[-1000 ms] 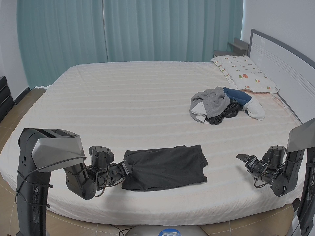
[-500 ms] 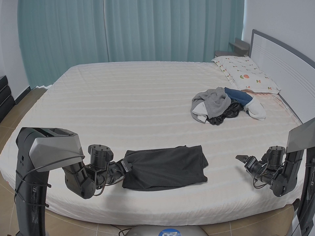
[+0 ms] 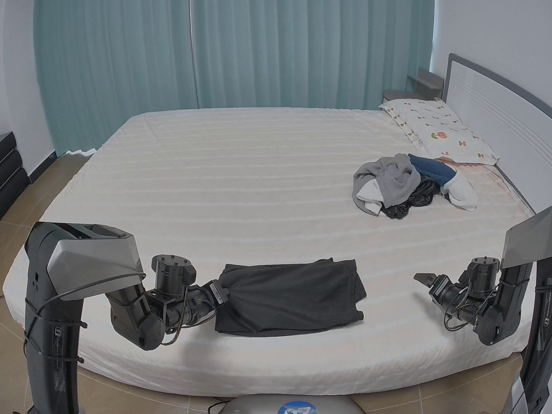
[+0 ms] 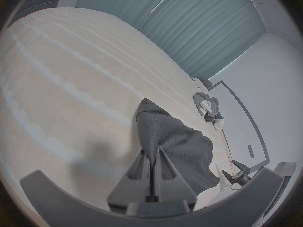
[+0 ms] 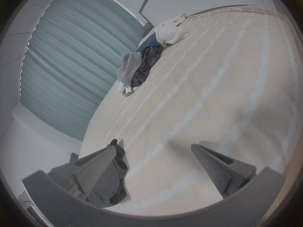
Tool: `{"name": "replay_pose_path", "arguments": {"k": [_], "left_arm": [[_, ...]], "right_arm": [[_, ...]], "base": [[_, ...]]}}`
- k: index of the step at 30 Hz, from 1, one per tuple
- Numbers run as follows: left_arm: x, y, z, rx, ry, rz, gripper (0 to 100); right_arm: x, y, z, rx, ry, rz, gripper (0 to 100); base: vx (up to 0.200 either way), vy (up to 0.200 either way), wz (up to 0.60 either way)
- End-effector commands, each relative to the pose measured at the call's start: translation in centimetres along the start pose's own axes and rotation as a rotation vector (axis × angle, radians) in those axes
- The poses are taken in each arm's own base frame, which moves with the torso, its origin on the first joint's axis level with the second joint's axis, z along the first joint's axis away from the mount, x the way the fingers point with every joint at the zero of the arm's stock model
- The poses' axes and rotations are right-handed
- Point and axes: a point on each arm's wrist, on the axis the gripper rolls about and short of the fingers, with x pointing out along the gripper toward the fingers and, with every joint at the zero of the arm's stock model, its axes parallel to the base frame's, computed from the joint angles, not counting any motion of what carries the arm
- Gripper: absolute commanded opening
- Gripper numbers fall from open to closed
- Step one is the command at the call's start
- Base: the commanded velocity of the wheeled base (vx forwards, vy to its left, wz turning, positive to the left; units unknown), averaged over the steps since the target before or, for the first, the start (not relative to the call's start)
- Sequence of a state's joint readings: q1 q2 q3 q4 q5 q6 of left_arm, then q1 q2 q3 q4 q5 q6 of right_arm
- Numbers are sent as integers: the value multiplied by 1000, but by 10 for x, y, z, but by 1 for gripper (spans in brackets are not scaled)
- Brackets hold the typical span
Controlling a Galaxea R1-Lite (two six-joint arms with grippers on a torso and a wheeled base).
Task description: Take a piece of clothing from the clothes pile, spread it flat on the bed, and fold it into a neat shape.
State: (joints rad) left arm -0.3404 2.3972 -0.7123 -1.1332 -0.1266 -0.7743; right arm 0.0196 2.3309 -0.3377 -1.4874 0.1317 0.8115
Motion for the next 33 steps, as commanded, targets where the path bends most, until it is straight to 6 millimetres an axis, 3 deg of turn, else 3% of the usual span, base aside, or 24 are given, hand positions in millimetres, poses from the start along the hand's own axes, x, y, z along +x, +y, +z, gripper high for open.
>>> {"name": "replay_pose_path", "arguments": {"k": [1, 33], "left_arm": [[-2, 2, 1, -4, -3, 5, 0], [-8, 9, 4, -18, -7, 29, 0]], "right_arm": [[1, -1, 0, 1, 1, -2, 100], [2, -3, -2, -14, 9, -11, 100]], "base": [[0, 200, 0], [0, 200, 0]]}}
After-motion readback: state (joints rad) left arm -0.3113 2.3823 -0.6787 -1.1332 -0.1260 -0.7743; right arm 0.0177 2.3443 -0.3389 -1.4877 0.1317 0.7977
